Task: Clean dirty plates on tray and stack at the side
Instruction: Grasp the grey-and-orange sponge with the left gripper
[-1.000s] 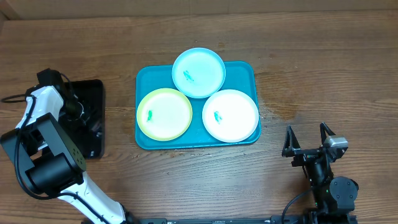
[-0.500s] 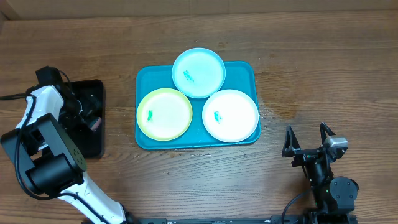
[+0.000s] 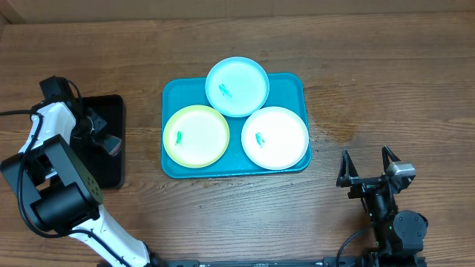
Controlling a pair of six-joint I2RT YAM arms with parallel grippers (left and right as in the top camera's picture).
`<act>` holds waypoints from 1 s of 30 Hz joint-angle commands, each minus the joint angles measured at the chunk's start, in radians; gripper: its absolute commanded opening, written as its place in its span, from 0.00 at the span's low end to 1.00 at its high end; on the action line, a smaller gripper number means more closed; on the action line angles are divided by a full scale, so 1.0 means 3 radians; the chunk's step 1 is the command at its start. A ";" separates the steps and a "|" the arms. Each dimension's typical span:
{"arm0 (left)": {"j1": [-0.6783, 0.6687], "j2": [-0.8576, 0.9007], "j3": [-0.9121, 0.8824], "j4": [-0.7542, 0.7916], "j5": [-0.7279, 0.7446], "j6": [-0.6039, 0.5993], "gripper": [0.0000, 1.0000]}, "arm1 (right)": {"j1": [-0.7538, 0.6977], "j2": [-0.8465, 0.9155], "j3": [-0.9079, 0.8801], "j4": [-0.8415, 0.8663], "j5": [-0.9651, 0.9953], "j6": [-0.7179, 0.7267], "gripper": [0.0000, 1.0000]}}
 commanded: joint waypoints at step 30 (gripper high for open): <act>-0.0006 0.0031 -0.0011 -0.0516 0.1183 -0.0013 0.11 | -0.0006 -0.0025 -0.0034 0.0018 0.0031 -0.0008 1.00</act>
